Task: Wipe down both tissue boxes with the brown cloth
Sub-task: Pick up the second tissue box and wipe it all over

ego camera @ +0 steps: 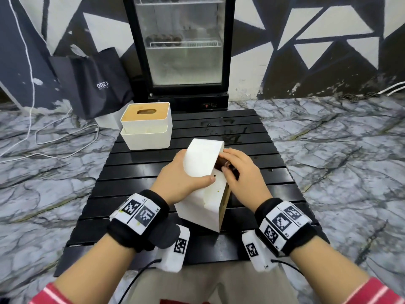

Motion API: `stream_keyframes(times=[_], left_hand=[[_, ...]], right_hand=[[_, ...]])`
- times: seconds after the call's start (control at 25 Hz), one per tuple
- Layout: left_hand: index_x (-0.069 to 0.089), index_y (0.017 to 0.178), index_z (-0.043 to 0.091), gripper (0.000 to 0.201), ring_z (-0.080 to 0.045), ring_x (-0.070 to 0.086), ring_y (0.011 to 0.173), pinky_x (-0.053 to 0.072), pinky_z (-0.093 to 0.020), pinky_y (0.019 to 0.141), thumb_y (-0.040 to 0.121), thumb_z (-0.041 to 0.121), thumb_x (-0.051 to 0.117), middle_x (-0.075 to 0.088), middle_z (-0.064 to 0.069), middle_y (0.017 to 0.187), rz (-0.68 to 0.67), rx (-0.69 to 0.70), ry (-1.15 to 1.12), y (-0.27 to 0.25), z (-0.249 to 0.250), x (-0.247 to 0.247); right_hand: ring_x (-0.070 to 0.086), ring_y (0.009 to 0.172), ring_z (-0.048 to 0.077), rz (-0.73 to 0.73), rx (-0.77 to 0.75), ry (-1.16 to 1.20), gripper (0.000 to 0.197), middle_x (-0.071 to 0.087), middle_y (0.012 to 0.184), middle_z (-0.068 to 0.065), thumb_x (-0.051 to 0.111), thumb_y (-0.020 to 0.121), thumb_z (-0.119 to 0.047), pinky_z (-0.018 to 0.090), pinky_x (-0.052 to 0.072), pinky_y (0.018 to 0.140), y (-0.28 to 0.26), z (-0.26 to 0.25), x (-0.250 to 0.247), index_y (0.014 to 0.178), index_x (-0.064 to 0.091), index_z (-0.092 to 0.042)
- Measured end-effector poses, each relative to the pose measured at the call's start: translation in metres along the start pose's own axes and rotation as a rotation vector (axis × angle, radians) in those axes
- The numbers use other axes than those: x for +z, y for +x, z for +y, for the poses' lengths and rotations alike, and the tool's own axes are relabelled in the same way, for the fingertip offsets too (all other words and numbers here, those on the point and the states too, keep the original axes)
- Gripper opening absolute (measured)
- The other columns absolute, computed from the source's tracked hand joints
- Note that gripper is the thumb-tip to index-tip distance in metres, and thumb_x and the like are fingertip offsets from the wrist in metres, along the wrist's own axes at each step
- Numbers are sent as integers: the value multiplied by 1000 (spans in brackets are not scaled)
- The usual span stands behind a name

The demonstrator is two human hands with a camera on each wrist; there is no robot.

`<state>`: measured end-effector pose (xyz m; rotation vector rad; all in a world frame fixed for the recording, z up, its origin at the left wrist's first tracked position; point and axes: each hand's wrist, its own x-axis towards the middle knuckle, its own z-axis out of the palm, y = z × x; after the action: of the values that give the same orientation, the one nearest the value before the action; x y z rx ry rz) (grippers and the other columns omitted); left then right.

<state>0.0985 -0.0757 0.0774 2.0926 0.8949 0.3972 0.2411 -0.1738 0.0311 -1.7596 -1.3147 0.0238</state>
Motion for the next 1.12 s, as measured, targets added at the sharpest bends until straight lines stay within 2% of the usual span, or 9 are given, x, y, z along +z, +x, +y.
stream_keyframes(times=[0.12, 0.24, 0.32, 0.44, 0.56, 0.72, 0.92, 1.0, 1.12], left_hand=[[41, 129, 30, 83, -6, 46, 106, 33, -22, 83, 56, 52, 73, 48, 17, 115, 23, -2, -16, 3, 0, 2], [41, 129, 29, 75, -6, 45, 104, 33, -21, 83, 67, 42, 80, 47, 18, 112, 47, -16, -32, 3, 0, 3], [41, 128, 32, 79, -5, 45, 103, 34, -20, 80, 60, 48, 77, 47, 20, 110, 31, -9, -38, 2, -1, 2], [40, 125, 34, 78, -4, 46, 102, 35, -18, 76, 56, 51, 73, 48, 23, 107, 2, 5, -39, 3, -2, 1], [41, 130, 30, 74, -6, 46, 103, 36, -16, 74, 68, 40, 81, 48, 18, 112, 32, -1, -45, 4, -2, 3], [42, 130, 29, 72, -6, 47, 102, 34, -10, 71, 69, 37, 80, 49, 17, 114, 48, 0, -54, 5, -4, 5], [41, 128, 31, 84, -6, 48, 105, 35, -18, 76, 53, 52, 71, 50, 17, 115, 8, 9, -59, 6, -4, 4], [42, 127, 31, 83, -7, 49, 105, 36, -16, 74, 53, 53, 71, 51, 17, 115, 15, 7, -65, 7, -5, 5], [42, 128, 31, 81, -7, 49, 105, 34, -9, 72, 58, 48, 79, 51, 17, 115, 26, 4, -67, 6, -6, 5]], right_hand=[[41, 121, 12, 10, 55, -11, 36, 53, 126, 2, 54, 86, -3, 4, 20, 97, 11, 2, 2, 120, 56, -12], [36, 117, 4, -1, 23, -8, 36, 53, 123, 0, 56, 85, -3, -2, 15, 96, 2, -1, 6, 120, 56, -11], [35, 116, 1, -30, -4, 5, 35, 49, 119, -9, 57, 85, -5, -1, 16, 97, -7, -1, 1, 119, 57, -12], [40, 119, 6, -35, 23, 27, 35, 51, 123, -7, 57, 85, -6, 11, 24, 101, -3, 6, -6, 119, 57, -14], [41, 121, 12, -3, 81, 10, 35, 53, 127, 1, 56, 86, -5, 19, 27, 104, 7, 3, -2, 120, 57, -12], [37, 116, 3, 0, 6, 25, 34, 51, 119, -6, 58, 84, -3, 2, 19, 100, -11, -5, 2, 117, 58, -11], [40, 122, 10, -32, 70, 12, 34, 53, 126, 0, 56, 86, -6, 4, 19, 98, -7, 0, -8, 119, 58, -13], [40, 122, 12, -5, 81, -3, 34, 52, 126, 2, 55, 87, -5, -1, 15, 96, -4, -3, -3, 120, 57, -11], [35, 116, 3, -7, 29, -3, 34, 53, 124, 1, 56, 86, -4, -4, 13, 96, -15, -9, 2, 119, 57, -10]])
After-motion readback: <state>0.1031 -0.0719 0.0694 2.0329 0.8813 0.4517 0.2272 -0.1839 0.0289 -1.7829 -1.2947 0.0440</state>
